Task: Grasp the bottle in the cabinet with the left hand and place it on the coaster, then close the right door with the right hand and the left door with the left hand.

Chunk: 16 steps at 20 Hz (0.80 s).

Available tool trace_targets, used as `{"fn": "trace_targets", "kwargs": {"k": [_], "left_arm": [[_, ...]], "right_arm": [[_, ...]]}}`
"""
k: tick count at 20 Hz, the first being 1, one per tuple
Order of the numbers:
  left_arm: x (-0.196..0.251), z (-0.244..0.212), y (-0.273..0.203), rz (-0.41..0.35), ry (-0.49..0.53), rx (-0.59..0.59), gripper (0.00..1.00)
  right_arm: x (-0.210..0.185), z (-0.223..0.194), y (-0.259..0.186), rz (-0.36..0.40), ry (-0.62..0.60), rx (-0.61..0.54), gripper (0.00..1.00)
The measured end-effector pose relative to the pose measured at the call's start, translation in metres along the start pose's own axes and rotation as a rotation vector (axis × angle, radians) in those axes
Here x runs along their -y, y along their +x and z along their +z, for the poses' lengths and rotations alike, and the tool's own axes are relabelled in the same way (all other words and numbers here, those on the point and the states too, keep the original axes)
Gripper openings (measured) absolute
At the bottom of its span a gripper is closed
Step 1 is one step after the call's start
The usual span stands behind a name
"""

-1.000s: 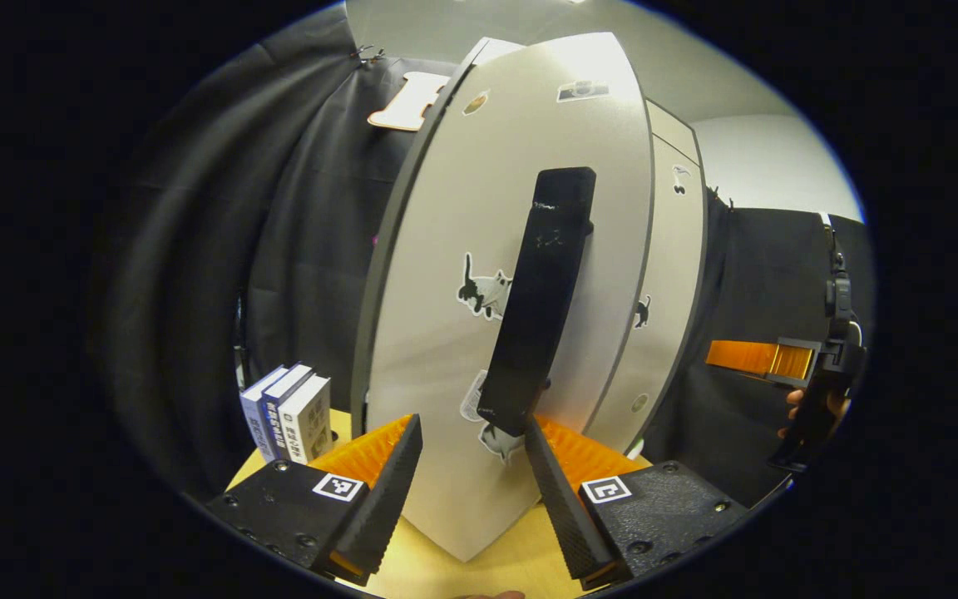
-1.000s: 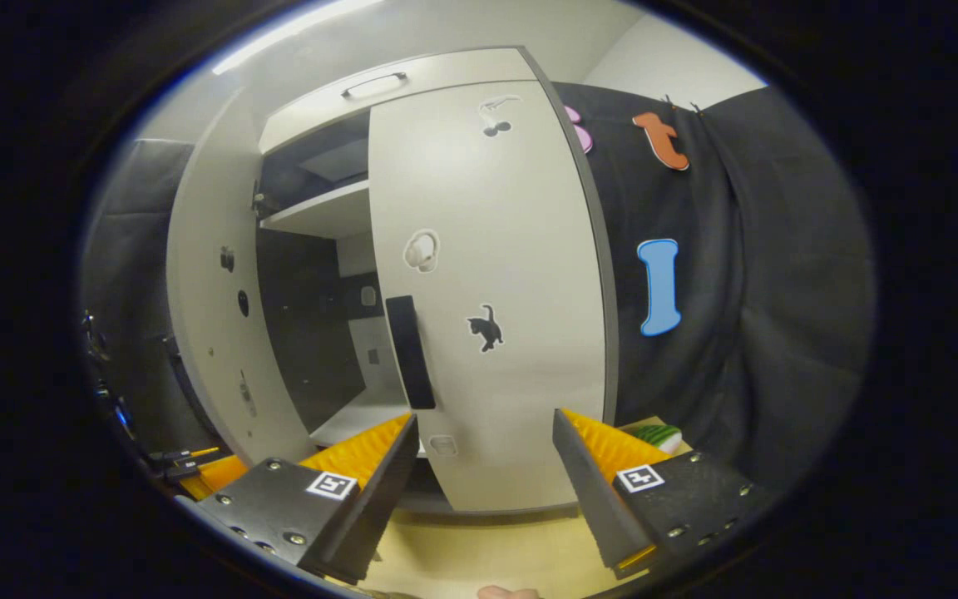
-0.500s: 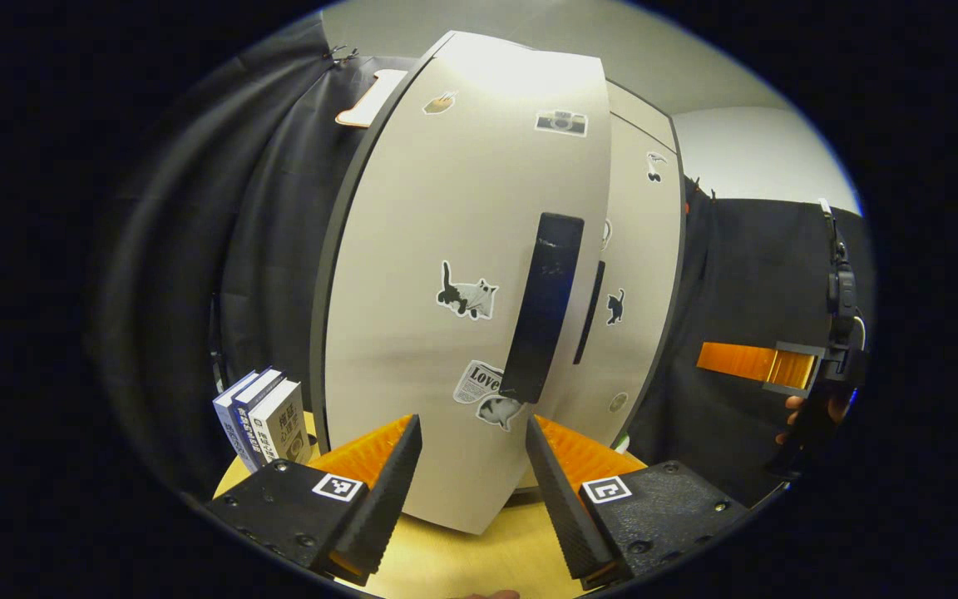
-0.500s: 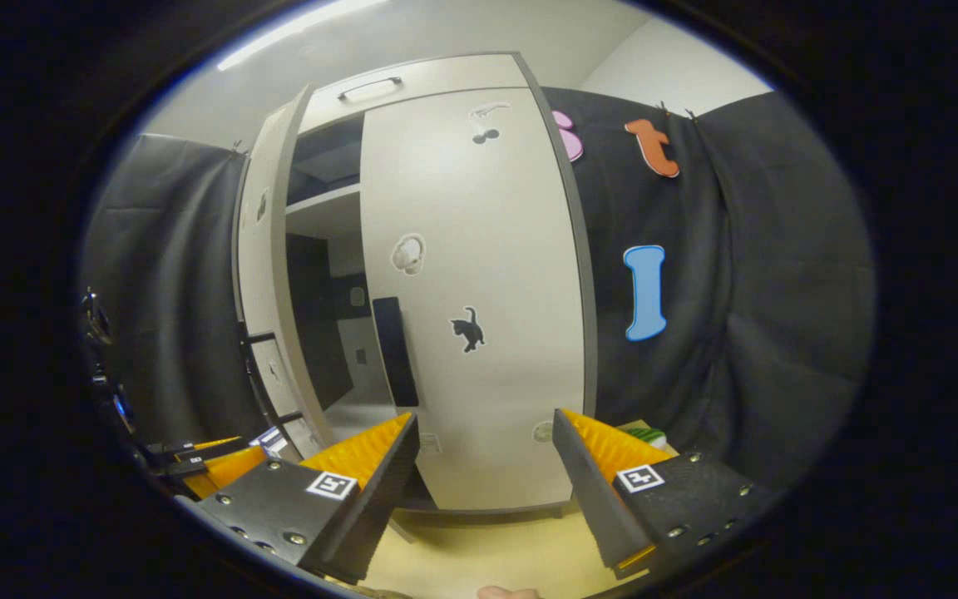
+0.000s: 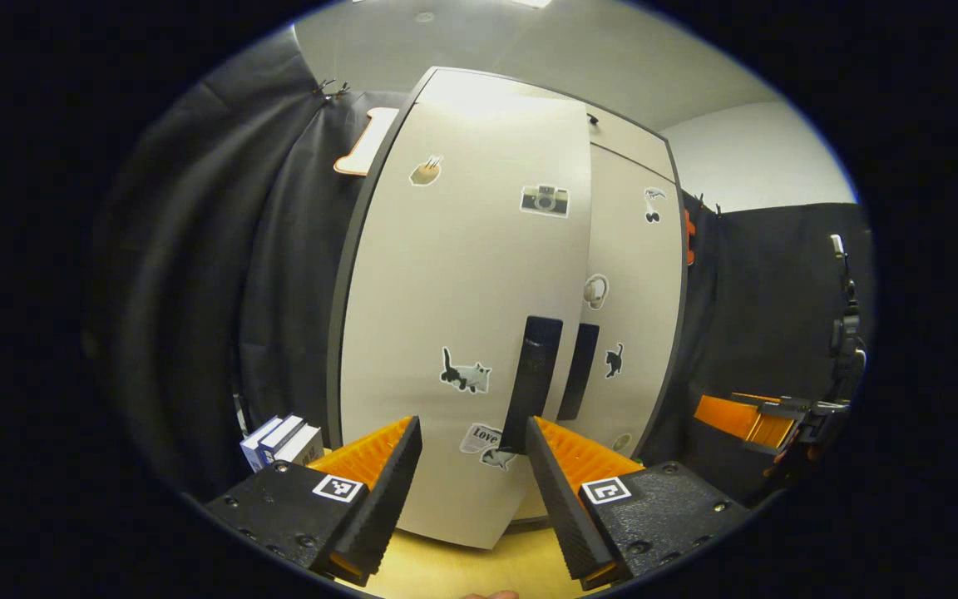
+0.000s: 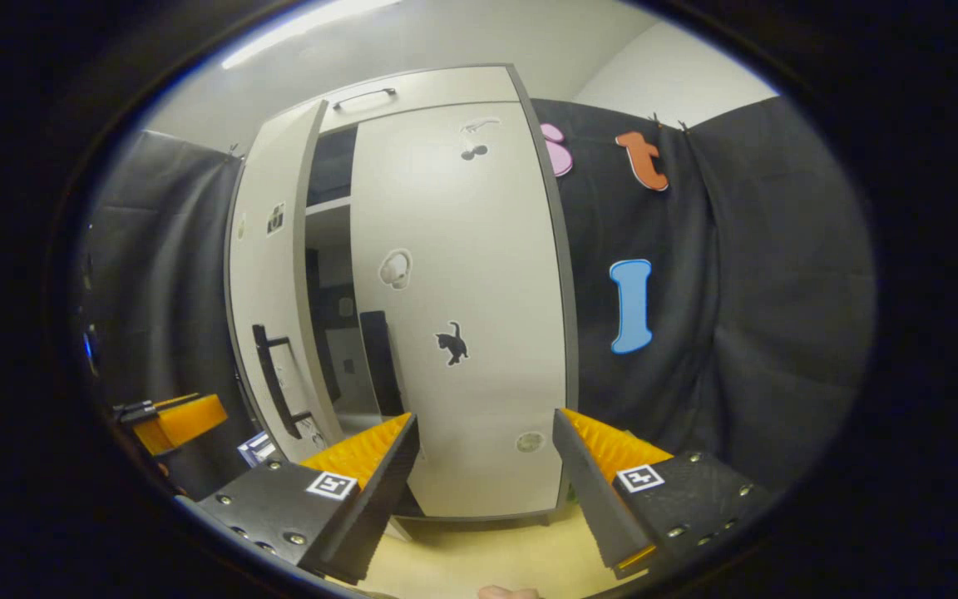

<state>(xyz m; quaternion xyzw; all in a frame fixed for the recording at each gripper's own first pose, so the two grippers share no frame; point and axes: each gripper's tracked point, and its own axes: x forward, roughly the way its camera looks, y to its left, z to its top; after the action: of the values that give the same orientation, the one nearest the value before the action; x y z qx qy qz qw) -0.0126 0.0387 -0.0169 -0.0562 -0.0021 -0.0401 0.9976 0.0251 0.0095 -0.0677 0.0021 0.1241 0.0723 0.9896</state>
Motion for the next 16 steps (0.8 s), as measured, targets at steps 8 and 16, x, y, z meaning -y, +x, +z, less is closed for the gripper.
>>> {"fn": "trace_targets", "kwargs": {"k": [8,16], "left_arm": [[0.011,0.016,-0.002,0.028,0.062,0.026,0.82],[0.013,0.033,-0.002,0.044,0.076,0.061,0.88]], "right_arm": [[0.001,0.015,-0.009,-0.013,0.000,0.046,0.98],[0.006,0.027,-0.017,-0.045,0.010,0.088,0.98]]}}
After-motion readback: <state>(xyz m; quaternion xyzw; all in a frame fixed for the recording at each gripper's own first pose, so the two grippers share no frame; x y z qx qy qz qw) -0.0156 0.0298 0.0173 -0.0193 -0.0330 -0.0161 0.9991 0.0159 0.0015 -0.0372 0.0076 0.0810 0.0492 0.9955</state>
